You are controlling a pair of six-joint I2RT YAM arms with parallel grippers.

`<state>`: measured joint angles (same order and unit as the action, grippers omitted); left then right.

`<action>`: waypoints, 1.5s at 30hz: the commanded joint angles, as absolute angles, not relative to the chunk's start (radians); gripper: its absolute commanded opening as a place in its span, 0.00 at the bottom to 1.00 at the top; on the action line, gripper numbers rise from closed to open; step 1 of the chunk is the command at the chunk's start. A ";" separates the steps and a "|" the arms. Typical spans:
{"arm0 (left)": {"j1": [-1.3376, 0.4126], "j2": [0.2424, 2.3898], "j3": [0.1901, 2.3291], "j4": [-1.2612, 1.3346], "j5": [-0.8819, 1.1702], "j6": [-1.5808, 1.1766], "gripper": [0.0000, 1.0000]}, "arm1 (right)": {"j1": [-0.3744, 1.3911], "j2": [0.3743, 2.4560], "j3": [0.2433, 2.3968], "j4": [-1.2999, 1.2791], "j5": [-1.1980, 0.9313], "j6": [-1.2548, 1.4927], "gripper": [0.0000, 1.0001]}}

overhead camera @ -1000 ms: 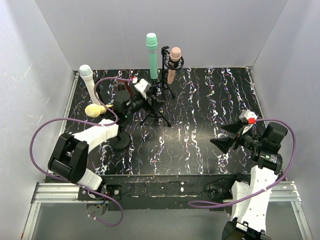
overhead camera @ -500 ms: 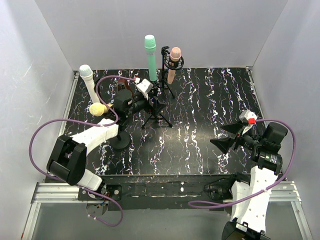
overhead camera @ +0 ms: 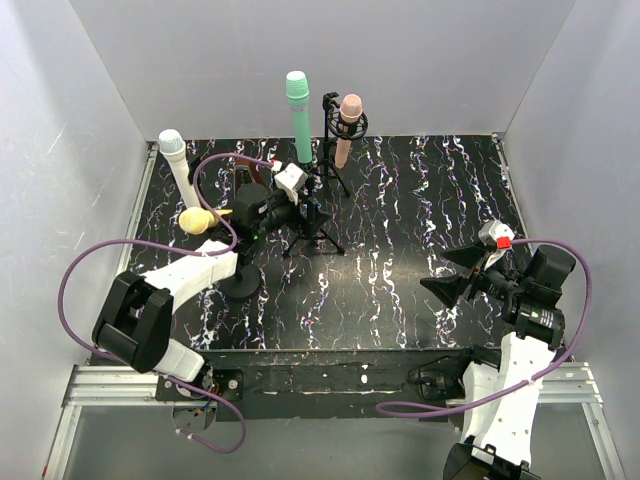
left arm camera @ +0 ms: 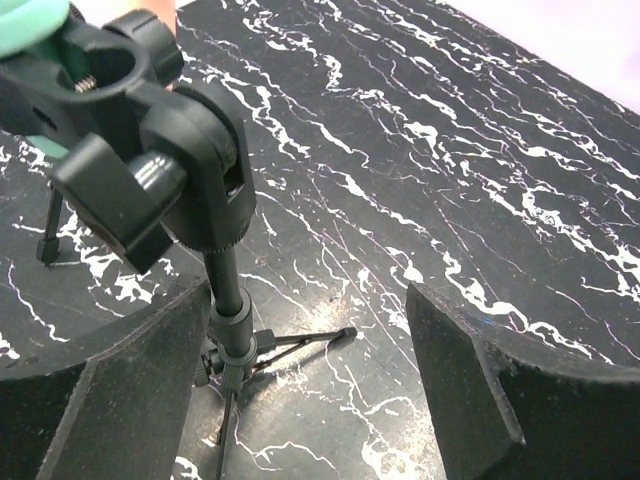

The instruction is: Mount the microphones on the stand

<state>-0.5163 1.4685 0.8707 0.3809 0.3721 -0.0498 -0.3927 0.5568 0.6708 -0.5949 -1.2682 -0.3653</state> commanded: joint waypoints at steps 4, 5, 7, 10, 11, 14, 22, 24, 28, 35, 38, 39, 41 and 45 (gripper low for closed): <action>-0.529 1.390 0.862 0.325 0.284 -0.054 0.90 | -0.397 0.549 0.663 -0.571 -1.298 -0.362 0.97; -0.531 1.387 0.865 0.318 0.285 -0.057 0.91 | -0.397 0.548 0.663 -0.571 -1.296 -0.362 0.97; -0.541 1.381 0.871 0.302 0.291 -0.054 0.93 | -0.397 0.549 0.664 -0.572 -1.298 -0.362 0.97; -0.564 1.376 0.890 0.240 0.276 -0.043 0.93 | -0.397 0.548 0.664 -0.572 -1.299 -0.362 0.97; -0.577 1.370 0.894 0.218 0.241 -0.038 0.93 | -0.397 0.543 0.664 -0.572 -1.296 -0.362 0.97; -0.615 1.353 0.902 0.143 0.146 -0.043 0.93 | -0.397 0.542 0.664 -0.572 -1.298 -0.364 0.98; -0.718 1.307 0.888 0.066 -0.052 -0.084 0.93 | -0.397 0.529 0.664 -0.574 -1.301 -0.362 0.98; -0.736 1.298 0.894 0.051 -0.063 -0.084 0.93 | -0.397 0.528 0.667 -0.578 -1.299 -0.362 0.98; -0.767 1.266 0.897 0.006 -0.072 -0.084 0.93 | -0.397 0.517 0.670 -0.586 -1.293 -0.362 0.98; -0.792 1.168 0.870 -0.055 0.063 -0.055 0.93 | -0.396 0.525 0.695 -0.610 -1.275 -0.364 0.98; -0.792 1.138 0.865 -0.057 0.155 -0.041 0.93 | -0.397 0.544 0.739 -0.672 -1.264 -0.402 0.98; -0.793 1.131 0.867 -0.058 0.190 -0.038 0.93 | -0.397 0.551 0.758 -0.704 -1.258 -0.423 0.98; -0.799 1.117 0.876 -0.070 0.236 -0.026 0.93 | -0.397 0.567 0.793 -0.771 -1.244 -0.480 0.98; -0.814 1.074 0.893 -0.106 0.302 -0.009 0.93 | -0.397 0.583 0.857 -0.880 -1.213 -0.537 0.98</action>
